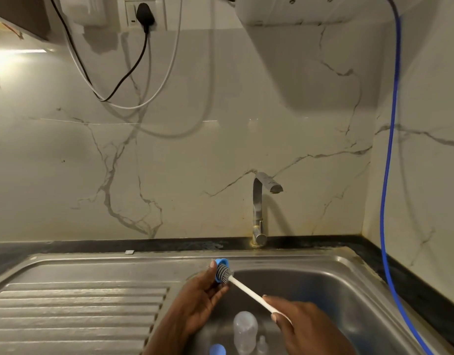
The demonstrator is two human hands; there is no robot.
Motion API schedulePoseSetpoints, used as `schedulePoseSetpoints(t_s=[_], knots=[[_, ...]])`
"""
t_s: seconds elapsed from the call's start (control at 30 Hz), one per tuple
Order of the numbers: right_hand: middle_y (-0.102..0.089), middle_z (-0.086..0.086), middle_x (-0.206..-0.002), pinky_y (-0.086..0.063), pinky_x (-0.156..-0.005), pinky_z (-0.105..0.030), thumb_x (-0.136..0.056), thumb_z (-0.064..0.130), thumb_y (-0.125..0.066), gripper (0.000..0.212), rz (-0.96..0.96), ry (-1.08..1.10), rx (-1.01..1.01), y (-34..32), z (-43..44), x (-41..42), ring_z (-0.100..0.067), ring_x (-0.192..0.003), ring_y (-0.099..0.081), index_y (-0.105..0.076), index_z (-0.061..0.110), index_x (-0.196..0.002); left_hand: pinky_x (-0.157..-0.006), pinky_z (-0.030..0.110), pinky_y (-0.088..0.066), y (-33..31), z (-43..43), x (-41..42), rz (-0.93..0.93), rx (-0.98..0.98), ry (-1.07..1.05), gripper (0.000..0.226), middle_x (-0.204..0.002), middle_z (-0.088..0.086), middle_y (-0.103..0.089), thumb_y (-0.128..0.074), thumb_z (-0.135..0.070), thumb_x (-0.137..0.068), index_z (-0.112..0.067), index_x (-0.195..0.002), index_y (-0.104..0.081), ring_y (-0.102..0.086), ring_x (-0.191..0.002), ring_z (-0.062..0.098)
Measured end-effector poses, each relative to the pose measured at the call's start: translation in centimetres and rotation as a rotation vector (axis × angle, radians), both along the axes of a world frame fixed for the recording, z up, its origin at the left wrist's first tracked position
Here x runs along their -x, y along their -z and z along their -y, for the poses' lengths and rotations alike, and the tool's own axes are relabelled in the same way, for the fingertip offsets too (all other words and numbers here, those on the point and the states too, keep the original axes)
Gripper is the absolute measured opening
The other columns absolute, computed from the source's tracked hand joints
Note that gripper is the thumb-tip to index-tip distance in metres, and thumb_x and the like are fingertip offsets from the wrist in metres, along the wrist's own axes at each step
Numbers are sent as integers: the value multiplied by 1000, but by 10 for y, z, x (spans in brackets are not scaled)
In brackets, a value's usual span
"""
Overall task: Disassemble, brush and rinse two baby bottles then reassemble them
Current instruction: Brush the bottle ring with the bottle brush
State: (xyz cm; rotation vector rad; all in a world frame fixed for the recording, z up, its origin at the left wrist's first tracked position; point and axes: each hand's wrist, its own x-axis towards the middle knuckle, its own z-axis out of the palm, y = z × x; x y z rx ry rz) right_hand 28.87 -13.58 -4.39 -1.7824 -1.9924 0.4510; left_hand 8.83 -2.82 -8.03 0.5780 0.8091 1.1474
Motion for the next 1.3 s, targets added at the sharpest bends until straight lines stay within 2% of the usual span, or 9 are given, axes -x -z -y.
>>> schedulePoseSetpoints(t_s=[0.1, 0.23, 0.33, 0.53, 0.7, 0.83, 1.07, 1.2, 1.3], knots=[[-60, 28, -111, -34, -104, -15, -76, 85, -39, 63, -88, -81, 137, 47, -30, -11, -5, -109, -58, -50, 51, -128, -69, 38, -63, 1, 1, 8, 79, 7, 41, 56, -111, 31, -66, -69, -14, -75, 9, -125, -57, -68, -94, 35], [-66, 29, -89, -43, -105, -54, -73, 58, -75, 80, -422, -315, 18, 173, -71, -61, -38, -96, -69, -47, 29, -143, -70, 49, -61, 4, 3, 29, 340, -107, 216, 77, -117, 35, -63, -96, 5, -42, 12, -113, -67, -69, -99, 45], [-72, -13, -90, -56, -77, -19, -95, 8, -55, 27, -580, -220, 69, 50, -10, -3, -19, -73, -73, -68, -5, -116, -81, 54, -58, -8, 9, 24, 424, -176, 314, 81, -129, 29, -60, -95, 2, -49, 9, -123, -63, -63, -113, 44], [-65, 13, -117, -38, -97, -13, -100, 38, -46, 30, -277, 24, -79, 7, 10, 12, -1, -109, -57, -55, 42, -129, -74, 40, -62, -6, 3, 14, 109, -76, 31, 42, -108, 30, -68, -57, 0, -89, 3, -130, -54, -69, -92, 35], [-64, 8, -116, -33, -78, -7, -102, 38, -39, 33, -103, 61, -141, -10, 21, 13, -8, -116, -57, -47, 42, -134, -87, 45, -58, -10, 5, 9, 79, 30, 88, 55, -115, 29, -67, -63, -36, -86, 3, -124, -58, -67, -108, 39], [-62, 12, -111, -33, -73, -7, -104, 35, -36, 34, -118, -40, -71, -12, 22, 23, -4, -105, -57, -48, 42, -135, -84, 47, -56, -13, 6, 14, 255, -7, 106, 63, -122, 33, -62, -72, -22, -79, 6, -131, -51, -65, -110, 41], [-52, -5, -59, -39, -49, -17, -93, 25, -53, 28, -1156, -199, 576, -8, 18, 27, -9, -48, -50, -72, 17, -112, -115, 46, -33, -9, 1, 23, 423, -395, 339, 65, -152, 17, -41, -66, -27, -93, -11, -148, -35, -39, -142, 31], [-66, 10, -81, -42, -67, -10, -101, 32, -48, 31, -477, 59, 42, 0, 19, 30, 0, -73, -61, -59, 36, -130, -66, 38, -63, 3, -5, 16, 144, -136, 52, 71, -107, 28, -68, -82, -12, -71, 5, -133, -52, -71, -89, 33], [-66, 0, -112, -39, -77, -22, -100, 40, -37, 33, -90, 163, -152, 5, 22, 21, -18, -109, -61, -47, 44, -132, -74, 41, -62, -4, -2, 12, 84, -52, 33, 48, -108, 30, -68, -62, -21, -86, 3, -127, -56, -68, -98, 35]])
